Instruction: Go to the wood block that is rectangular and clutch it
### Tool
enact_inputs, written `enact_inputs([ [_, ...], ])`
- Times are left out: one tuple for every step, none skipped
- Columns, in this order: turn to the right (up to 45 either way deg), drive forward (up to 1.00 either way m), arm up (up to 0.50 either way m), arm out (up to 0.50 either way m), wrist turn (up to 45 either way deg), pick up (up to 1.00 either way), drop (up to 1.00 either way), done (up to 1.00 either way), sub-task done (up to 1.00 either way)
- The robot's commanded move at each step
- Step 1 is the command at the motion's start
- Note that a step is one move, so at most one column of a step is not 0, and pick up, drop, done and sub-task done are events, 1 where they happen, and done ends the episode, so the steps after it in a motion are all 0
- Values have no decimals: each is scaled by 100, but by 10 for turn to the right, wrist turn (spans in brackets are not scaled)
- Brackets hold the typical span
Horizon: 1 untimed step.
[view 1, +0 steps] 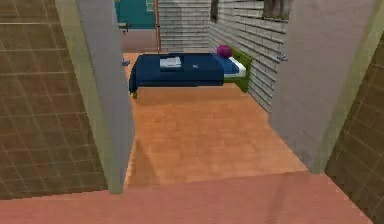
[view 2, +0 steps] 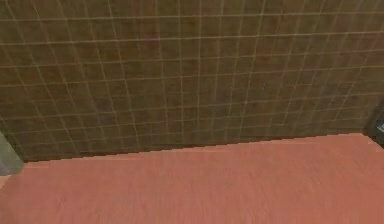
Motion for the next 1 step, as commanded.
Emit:
enact_inputs([
  [0,100,0,0,0,0,0,0,0],
])
